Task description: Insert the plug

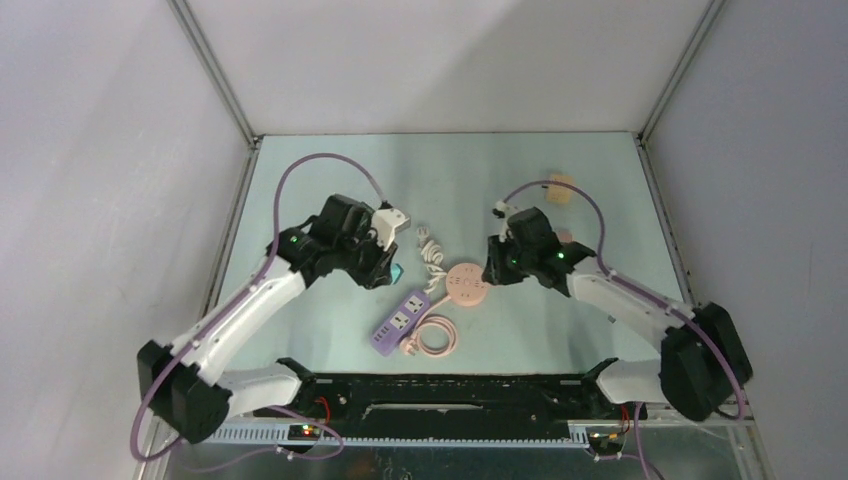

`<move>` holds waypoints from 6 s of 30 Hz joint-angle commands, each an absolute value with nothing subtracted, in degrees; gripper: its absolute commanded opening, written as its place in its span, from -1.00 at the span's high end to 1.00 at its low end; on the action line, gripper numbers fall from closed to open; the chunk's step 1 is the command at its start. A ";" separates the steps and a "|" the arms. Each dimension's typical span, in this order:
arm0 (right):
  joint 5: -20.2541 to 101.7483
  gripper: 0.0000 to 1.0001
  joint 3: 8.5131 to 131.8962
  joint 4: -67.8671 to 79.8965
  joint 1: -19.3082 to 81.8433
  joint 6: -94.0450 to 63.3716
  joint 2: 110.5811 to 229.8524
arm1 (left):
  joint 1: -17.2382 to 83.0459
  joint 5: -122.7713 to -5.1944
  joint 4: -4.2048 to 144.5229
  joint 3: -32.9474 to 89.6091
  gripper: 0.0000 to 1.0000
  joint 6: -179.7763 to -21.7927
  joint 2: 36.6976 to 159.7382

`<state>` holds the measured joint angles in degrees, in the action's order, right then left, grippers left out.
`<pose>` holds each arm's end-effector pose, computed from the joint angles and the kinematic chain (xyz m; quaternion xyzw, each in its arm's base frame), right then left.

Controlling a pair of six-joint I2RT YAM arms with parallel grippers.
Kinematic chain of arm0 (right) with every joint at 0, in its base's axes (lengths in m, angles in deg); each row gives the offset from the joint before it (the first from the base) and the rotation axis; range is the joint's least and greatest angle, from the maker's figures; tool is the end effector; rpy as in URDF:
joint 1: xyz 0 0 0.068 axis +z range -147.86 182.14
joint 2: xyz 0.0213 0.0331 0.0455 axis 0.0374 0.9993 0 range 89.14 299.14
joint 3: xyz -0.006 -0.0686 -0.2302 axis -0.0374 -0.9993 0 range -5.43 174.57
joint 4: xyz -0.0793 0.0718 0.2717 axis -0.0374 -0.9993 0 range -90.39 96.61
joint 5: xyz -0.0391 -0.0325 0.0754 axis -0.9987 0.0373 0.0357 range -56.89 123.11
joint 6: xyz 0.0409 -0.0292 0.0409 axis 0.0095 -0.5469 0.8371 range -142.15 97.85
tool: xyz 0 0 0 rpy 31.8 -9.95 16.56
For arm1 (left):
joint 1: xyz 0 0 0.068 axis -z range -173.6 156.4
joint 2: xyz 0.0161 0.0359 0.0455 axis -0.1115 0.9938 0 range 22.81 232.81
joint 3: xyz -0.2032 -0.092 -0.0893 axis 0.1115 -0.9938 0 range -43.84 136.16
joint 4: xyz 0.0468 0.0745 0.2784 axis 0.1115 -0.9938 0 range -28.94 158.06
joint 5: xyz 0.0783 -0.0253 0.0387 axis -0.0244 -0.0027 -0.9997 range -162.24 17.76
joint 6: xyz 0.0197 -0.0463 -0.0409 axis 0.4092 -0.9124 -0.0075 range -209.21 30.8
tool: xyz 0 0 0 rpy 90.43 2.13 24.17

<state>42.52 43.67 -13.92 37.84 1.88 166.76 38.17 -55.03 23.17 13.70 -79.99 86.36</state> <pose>0.2586 0.1959 0.1651 -0.1234 0.9259 0.2402 0.2640 0.2274 -0.1584 0.2553 0.3731 0.8552 -0.2030 0.2970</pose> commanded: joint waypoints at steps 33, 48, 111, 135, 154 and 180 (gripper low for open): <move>46.48 0.03 27.97 -16.11 20.30 2.22 140.30 | 55.81 -66.16 4.07 27.47 1.00 -88.76 114.58; 46.91 0.03 27.97 -15.36 20.28 2.70 140.81 | 55.97 -66.81 4.15 25.26 1.00 -88.77 115.85; 48.04 0.03 27.62 -16.33 19.81 3.60 138.62 | 58.61 -79.03 13.57 26.59 -0.96 -94.42 118.51; 43.90 0.02 27.62 -18.05 19.41 3.16 139.52 | 58.20 -108.02 45.46 5.27 -0.99 -92.10 64.32; 27.09 -0.19 49.20 -21.84 15.53 -3.52 166.50 | 51.67 -105.67 34.82 5.81 -0.99 -96.48 63.05; 25.95 -0.84 118.00 -42.26 4.11 -7.50 223.61 | 50.19 -103.33 33.58 4.69 -0.99 -96.41 63.95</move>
